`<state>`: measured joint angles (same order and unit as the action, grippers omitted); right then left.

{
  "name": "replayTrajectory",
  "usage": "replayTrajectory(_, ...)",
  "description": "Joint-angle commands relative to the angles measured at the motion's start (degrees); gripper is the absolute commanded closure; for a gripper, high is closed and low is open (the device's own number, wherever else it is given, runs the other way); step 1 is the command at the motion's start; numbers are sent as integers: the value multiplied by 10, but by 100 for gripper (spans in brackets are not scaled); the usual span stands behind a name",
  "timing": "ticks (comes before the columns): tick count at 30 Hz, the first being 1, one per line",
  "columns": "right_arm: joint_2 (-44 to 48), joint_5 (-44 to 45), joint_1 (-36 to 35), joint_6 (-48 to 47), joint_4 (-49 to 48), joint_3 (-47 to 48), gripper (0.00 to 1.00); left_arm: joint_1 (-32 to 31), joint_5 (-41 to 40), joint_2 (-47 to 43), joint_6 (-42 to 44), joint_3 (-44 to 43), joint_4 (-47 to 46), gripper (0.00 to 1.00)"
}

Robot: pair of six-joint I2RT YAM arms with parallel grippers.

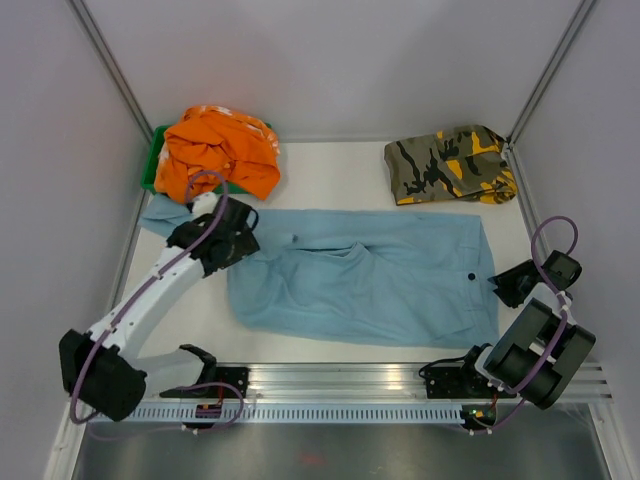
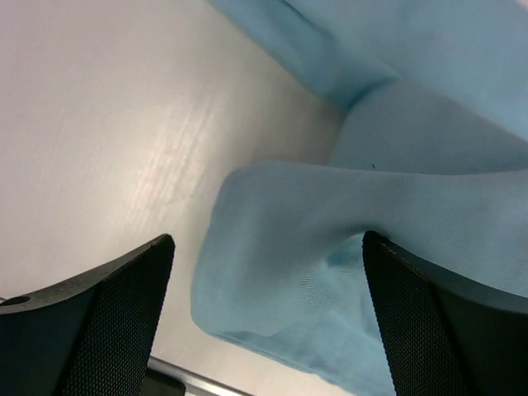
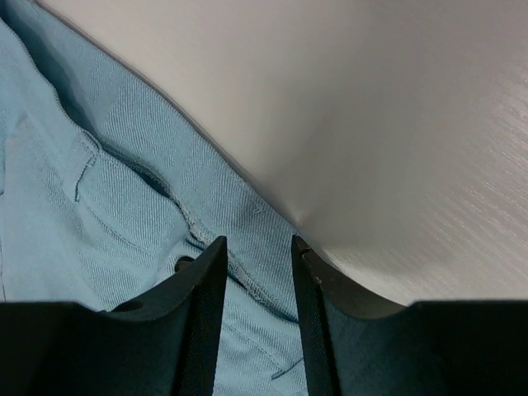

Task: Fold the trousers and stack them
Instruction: Flatten the trousers out

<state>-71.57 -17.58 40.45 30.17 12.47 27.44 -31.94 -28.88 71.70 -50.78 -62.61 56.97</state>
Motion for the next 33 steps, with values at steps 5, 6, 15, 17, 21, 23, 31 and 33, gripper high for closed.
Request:
replayTrajectory(5, -4, -16, -5, -6, -15, 0, 56, 142, 124, -33, 160, 67, -227, 0)
replayTrajectory(6, -4, -15, -5, -5, -15, 1, 56, 146, 139, -20, 167, 62, -249, 0)
replayTrajectory(15, 2, -15, -5, -10, -5, 4, 56, 319, 269, 29, 147, 56, -291, 0)
replayTrajectory(17, 2, -15, -5, -9, -6, 4, 56, 369, 371, -7, 158, 103, -368, 0)
replayTrajectory(21, -8, -16, -6, -5, -14, 2, 56, 410, 561, -60, 192, 153, -513, 0)
replayTrajectory(23, -15, -18, -6, -2, -16, 4, 56, 410, 600, -46, 194, 153, -535, 0)
replayTrajectory(31, -7, -11, -5, -6, -12, 4, 56, 357, 642, 74, 243, 147, -517, 5)
replayTrajectory(33, -9, -10, -5, -5, -14, 4, 56, 290, 626, 90, 242, 142, -511, 7)
